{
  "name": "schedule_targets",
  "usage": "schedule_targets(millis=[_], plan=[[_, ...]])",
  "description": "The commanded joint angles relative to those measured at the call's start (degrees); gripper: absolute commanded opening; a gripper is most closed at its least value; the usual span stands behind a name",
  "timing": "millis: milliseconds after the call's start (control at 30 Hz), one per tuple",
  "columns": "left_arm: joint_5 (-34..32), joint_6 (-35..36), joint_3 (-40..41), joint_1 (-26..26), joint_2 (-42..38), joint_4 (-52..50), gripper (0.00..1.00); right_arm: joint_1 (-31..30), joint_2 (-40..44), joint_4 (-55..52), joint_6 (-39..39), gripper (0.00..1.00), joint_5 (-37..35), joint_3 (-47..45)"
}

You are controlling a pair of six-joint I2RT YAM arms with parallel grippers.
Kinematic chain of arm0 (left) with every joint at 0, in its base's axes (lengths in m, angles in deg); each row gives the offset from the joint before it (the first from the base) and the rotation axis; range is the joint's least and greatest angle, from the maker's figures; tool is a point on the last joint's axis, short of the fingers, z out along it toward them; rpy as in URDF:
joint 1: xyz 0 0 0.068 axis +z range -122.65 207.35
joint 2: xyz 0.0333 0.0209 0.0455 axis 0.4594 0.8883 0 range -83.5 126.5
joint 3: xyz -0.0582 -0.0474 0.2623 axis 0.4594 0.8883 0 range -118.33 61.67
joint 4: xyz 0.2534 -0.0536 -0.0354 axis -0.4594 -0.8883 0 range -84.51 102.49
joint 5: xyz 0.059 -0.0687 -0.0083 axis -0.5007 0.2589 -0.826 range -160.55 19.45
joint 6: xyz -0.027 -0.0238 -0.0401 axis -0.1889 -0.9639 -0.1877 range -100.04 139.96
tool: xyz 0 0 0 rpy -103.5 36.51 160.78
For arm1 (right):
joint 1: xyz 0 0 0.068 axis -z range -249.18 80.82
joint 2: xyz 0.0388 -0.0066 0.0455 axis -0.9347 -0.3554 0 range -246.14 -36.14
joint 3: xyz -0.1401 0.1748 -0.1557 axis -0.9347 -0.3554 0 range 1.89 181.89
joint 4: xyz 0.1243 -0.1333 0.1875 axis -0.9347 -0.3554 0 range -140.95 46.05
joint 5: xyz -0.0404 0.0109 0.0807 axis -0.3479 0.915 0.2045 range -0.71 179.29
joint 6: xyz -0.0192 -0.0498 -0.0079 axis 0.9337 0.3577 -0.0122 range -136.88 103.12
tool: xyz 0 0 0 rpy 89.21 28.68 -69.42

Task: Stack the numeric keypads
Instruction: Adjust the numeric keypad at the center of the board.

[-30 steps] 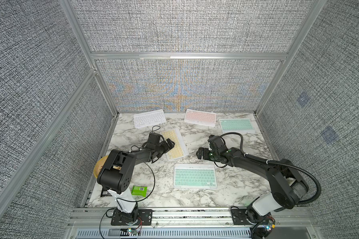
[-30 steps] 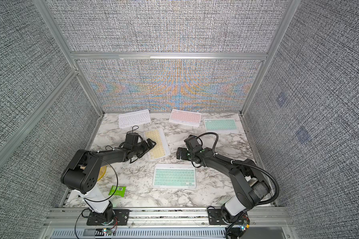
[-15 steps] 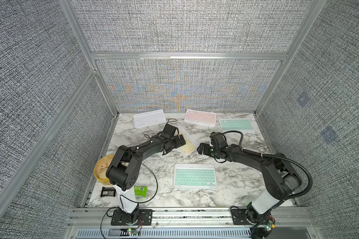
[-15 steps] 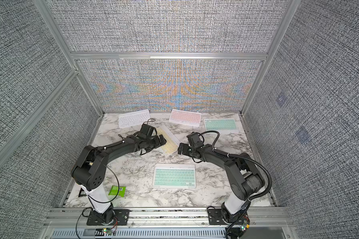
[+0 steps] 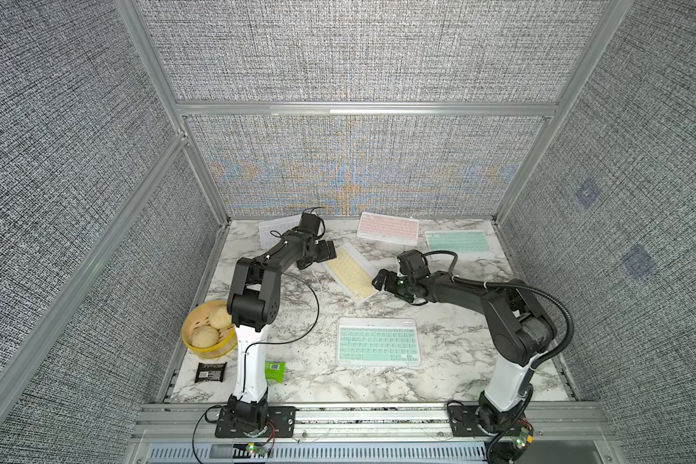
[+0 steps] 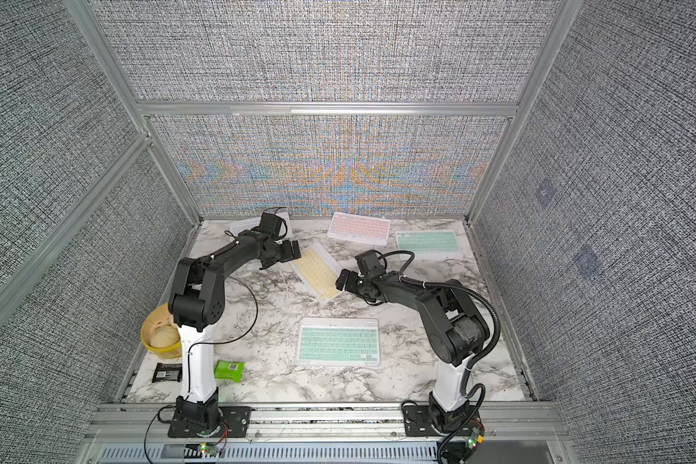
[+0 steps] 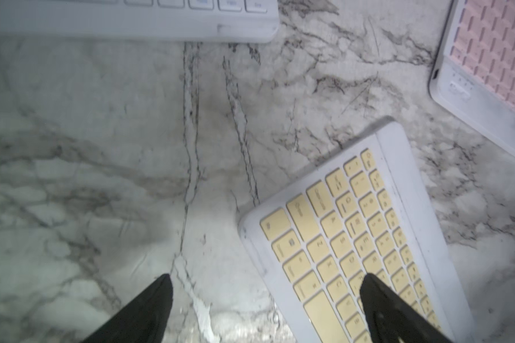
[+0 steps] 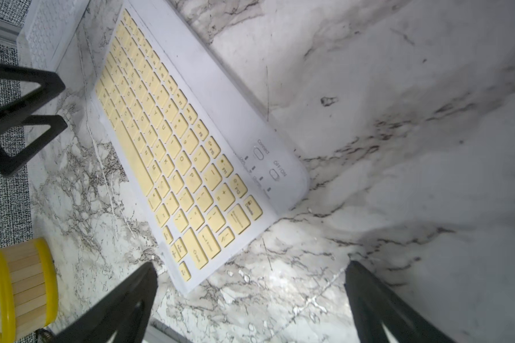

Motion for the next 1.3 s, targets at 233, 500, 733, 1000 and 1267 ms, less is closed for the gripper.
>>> schedule_targets(millis=[233,500,733,1000,1267], plan=[[9.5,4.9,-18.0,1.4,13.5,-7.3,0.99,-0.8,-5.1,-0.7,-2.4,0.99,-0.2,4.5],[18.0,5.0,-10.7,0.9,10.3,-4.1,0.99,-0.1,-9.7,1.1,-0.4,0.99,1.6,7.9],[21.5,-0.5,12.3,-3.5,-4.3,8.8,0.99,1.9,-9.1,2.6,1.2,0.99,3.3,7.7],[18.0,-7.2,27.8,-6.6,-15.2,16.9,0.99,5.7,-3.1,1.9,3.3,0.99,3.1,1.5],[9.2,-9.7,27.3,-6.7,-14.2,12.2,0.99,6.0,-2.0,-2.7,6.4,0.99,0.2,-0.1]])
